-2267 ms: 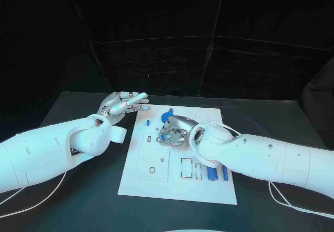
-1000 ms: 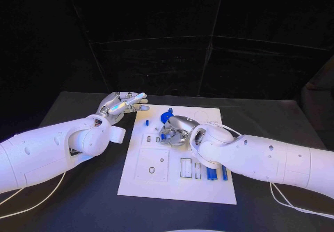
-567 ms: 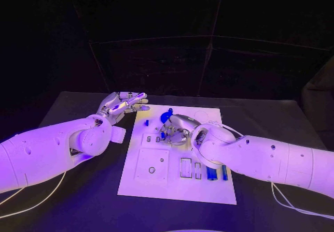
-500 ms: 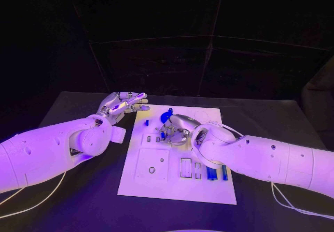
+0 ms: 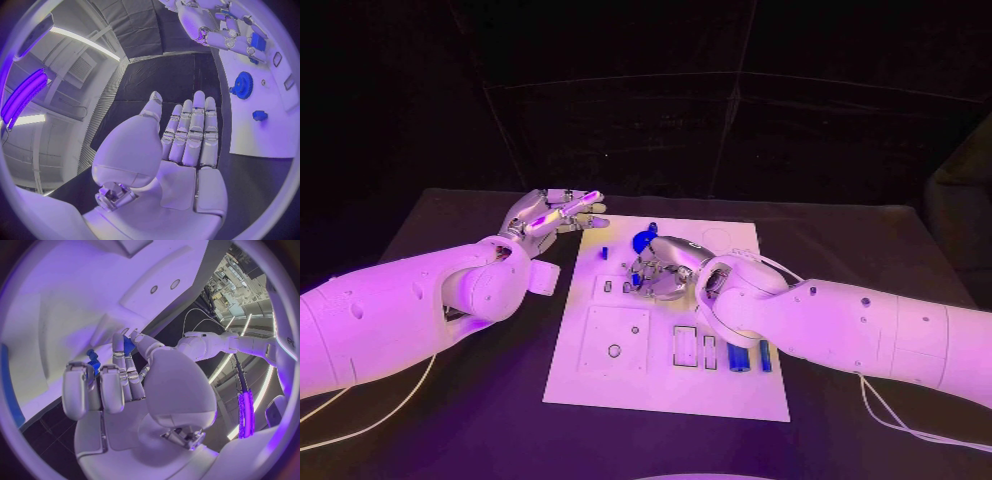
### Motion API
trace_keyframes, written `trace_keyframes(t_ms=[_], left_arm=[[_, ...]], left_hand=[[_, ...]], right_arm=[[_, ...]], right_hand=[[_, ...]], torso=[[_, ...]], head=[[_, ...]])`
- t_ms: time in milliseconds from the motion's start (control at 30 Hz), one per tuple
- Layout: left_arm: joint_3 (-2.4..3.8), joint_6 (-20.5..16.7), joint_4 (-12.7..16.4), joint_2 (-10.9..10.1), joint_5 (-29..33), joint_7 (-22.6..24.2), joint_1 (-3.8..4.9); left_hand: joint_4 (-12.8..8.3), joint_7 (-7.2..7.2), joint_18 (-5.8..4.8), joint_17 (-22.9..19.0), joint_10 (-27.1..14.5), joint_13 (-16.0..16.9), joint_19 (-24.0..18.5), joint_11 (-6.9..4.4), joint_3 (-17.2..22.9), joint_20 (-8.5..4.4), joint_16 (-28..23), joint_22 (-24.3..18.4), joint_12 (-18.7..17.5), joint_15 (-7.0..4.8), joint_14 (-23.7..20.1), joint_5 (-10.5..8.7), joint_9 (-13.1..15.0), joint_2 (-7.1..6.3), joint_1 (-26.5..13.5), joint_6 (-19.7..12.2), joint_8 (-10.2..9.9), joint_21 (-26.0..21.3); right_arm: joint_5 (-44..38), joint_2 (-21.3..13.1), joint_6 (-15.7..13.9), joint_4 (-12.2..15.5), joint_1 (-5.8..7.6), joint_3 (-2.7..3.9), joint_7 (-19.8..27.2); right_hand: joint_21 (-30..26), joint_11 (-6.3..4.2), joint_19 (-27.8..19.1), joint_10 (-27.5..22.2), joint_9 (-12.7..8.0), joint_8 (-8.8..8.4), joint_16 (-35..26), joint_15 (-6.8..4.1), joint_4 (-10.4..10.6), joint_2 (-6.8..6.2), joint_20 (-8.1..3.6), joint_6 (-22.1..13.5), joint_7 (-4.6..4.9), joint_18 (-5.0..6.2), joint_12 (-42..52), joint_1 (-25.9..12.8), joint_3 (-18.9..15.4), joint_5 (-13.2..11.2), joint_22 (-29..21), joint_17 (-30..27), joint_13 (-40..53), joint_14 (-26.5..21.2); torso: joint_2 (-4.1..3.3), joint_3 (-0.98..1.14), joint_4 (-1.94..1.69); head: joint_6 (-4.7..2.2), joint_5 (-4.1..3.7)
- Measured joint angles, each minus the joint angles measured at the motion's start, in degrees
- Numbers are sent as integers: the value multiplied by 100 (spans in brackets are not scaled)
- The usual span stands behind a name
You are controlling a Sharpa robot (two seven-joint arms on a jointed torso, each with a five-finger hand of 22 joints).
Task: Assemble the parts on the task board
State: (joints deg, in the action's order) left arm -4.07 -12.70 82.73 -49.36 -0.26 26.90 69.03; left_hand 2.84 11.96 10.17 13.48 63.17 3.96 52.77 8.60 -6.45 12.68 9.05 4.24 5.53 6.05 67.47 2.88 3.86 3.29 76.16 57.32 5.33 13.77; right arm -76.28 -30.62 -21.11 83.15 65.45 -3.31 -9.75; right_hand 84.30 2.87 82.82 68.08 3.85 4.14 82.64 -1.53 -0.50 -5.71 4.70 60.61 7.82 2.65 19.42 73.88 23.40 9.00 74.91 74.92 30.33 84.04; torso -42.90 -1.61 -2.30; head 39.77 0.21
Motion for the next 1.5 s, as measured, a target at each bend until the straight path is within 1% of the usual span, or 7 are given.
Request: trace_keyframes(t_ms=[167,333,700,1000,1100,1300,1500], left_arm=[[-1,0,-7,2,0,-1,0],[-1,2,-16,8,1,-4,0],[-5,4,-30,17,1,-13,-1],[-8,6,-36,19,1,-18,-1],[-10,7,-38,20,2,-20,-1],[-12,10,-41,21,2,-23,-1],[-13,12,-41,21,2,-24,-1]], left_hand=[[0,0,0,3,0,0,0,0,0,0,0,0,0,0,0,0,0,0,0,0,0,0],[-10,0,0,3,0,0,0,0,-10,0,-24,0,0,0,0,0,0,0,0,0,0,0],[-24,0,0,2,0,0,0,0,-24,0,-28,-4,0,0,0,0,0,0,0,0,0,0],[-40,0,0,7,0,0,0,0,-8,0,-28,-4,0,0,0,0,0,0,0,0,0,0],[-40,0,0,7,0,0,0,0,-8,0,-28,-3,0,0,0,0,0,0,0,0,0,0],[-40,0,0,6,0,0,0,0,-8,0,-28,-3,0,0,0,0,0,0,0,0,0,0],[-40,0,0,6,0,0,0,0,-8,0,-28,-3,0,0,0,0,0,0,0,0,0,0]], right_arm=[[12,4,16,-8,0,0,15],[20,8,35,-21,0,-1,29],[29,8,81,-38,-1,1,57],[26,8,94,-29,0,1,62],[3,8,85,-24,0,1,52],[-49,10,55,-11,-9,-2,22],[-92,11,29,-5,-9,-2,-23]], right_hand=[[0,0,-21,0,0,0,-28,2,23,-25,21,-33,33,0,-315,-25,55,0,0,0,-277,-2],[-32,95,-64,-95,0,0,-50,72,41,-49,64,-14,51,0,-701,-49,84,0,0,0,-638,-11],[-90,144,-102,-103,-2,0,-94,113,42,-70,103,-5,100,0,-1044,-70,116,0,0,-66,-1080,-11],[-90,172,-102,-65,6,0,-94,113,41,-70,103,-5,100,0,-1078,-70,116,0,0,-73,-1148,-11],[-90,118,-102,153,7,0,-94,113,27,-70,103,-4,101,0,-1026,-69,130,0,0,-73,-1147,-11],[-90,-37,-50,827,8,0,-94,18,-87,-114,27,24,28,0,-437,-22,16,-32,0,-69,-781,1],[-60,-63,-11,570,4,1,-95,-55,-132,-114,-35,39,-21,1,1580,-21,-174,-31,0,-85,1157,-12]], torso=[[-2,3,-5],[-5,4,-5],[-5,3,1],[-5,1,17],[-6,0,21],[-8,-1,23],[-8,-4,23]], head=[[1,-4],[10,-8],[28,-4],[35,8],[35,10],[39,18],[47,19]])
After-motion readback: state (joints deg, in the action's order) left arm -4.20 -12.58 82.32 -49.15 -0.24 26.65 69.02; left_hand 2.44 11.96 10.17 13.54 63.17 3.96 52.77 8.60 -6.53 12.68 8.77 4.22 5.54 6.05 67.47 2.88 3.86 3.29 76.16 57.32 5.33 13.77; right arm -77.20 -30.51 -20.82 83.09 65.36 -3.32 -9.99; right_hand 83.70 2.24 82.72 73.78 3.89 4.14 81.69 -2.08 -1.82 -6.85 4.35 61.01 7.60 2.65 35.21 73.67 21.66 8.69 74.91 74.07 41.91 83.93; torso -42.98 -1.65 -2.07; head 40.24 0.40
